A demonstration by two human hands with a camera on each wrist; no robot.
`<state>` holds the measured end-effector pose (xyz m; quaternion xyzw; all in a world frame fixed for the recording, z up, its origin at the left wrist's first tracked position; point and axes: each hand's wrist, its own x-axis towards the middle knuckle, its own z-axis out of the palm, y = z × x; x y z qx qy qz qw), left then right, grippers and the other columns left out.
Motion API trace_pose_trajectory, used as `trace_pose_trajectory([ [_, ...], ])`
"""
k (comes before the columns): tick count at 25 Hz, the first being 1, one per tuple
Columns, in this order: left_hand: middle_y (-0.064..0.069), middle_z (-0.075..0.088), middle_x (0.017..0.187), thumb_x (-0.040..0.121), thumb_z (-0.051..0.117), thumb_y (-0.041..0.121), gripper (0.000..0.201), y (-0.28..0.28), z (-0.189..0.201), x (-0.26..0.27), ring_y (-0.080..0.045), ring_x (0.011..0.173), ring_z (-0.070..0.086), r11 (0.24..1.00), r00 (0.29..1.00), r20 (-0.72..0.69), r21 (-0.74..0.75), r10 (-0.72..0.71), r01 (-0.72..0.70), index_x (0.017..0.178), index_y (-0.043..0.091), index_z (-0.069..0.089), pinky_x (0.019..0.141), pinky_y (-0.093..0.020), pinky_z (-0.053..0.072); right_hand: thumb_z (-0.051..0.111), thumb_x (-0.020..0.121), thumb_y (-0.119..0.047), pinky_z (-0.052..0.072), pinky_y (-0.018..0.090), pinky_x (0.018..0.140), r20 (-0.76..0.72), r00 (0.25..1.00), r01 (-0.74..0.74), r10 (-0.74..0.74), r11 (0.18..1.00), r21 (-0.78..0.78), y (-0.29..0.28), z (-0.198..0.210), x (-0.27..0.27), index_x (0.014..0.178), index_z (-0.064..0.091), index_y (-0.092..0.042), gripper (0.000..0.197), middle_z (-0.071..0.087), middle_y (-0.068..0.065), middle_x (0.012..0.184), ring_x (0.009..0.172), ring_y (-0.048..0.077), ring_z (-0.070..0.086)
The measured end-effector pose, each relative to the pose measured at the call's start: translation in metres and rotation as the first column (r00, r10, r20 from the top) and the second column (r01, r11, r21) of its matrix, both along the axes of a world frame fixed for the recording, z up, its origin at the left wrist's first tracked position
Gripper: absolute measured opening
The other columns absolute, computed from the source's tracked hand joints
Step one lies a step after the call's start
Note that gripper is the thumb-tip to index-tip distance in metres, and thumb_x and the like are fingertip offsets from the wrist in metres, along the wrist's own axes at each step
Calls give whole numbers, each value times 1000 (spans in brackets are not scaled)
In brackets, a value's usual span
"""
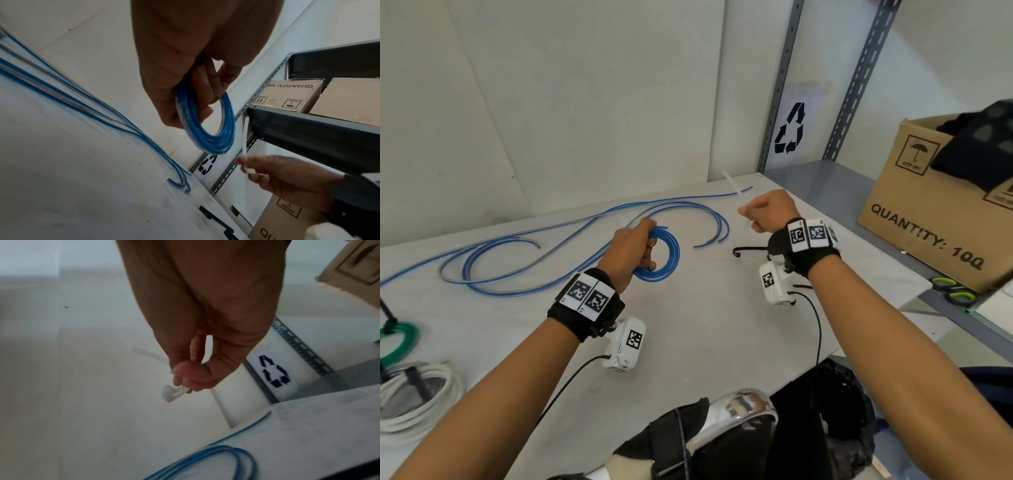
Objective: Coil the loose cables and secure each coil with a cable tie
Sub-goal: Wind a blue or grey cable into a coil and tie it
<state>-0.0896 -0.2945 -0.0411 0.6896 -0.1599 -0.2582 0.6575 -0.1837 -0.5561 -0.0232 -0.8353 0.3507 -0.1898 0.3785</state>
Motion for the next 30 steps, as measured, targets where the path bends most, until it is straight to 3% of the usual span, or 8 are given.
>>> trace_pose_trajectory([
  [5,10,36,41,101,48,30,38,8,0,8,-10,36,31,998,997,25,18,67,-67,68,11,49,59,-32,42,69,91,-1,57,20,57,395,883,-375,253,886,271,72,14,20,106,65,20,26,68,21,78,55,16,65],
  [10,7,36,44,100,49,30,39,32,1,25,-13,39,35,973,972,28,-4,232,-232,66,12,50,61,-33,43,69,93,-16,59,24,73,486,739,-655,467,665,357,129,22,35,98,72,4,21,73,14,88,79,19,72],
  [16,8,37,49,101,46,30,36,55,3,25,-9,37,36,918,925,14,-129,380,-375,69,13,47,63,-35,43,77,86,-10,55,23,62,503,696,-691,512,667,278,177,6,62,80,73,-5,9,66,6,70,60,14,61],
  [19,3,41,56,100,47,31,33,59,-2,29,-13,45,39,889,898,24,-152,440,-432,74,11,52,67,-37,44,75,87,-5,60,29,68,564,653,-724,506,635,269,187,-2,68,94,72,1,10,70,13,80,68,23,71],
  [22,-4,45,63,101,47,30,34,59,-9,29,-18,56,43,878,887,50,-175,460,-446,84,6,63,66,-37,44,79,83,-2,62,33,70,568,656,-687,497,705,177,194,-9,72,100,68,4,21,72,17,82,74,29,75],
  [24,-2,52,63,102,46,27,36,60,-11,30,-17,58,47,876,886,57,-196,459,-441,89,2,68,63,-35,45,78,84,-3,62,33,75,572,637,-685,517,720,113,197,-13,74,96,70,6,17,74,19,87,81,28,76],
  [27,6,44,52,102,47,25,25,63,-10,36,-9,45,44,860,880,21,-224,475,-458,85,13,62,66,-37,44,72,91,-7,61,30,80,572,627,-670,529,741,49,202,-16,76,97,73,1,11,73,16,95,87,22,75],
  [30,9,50,55,102,50,23,23,65,-9,38,-6,46,45,871,893,54,-254,446,-420,98,10,67,64,-34,45,73,89,-9,60,28,78,510,630,-595,586,786,-169,204,-21,82,97,76,-2,11,67,11,98,87,18,71],
])
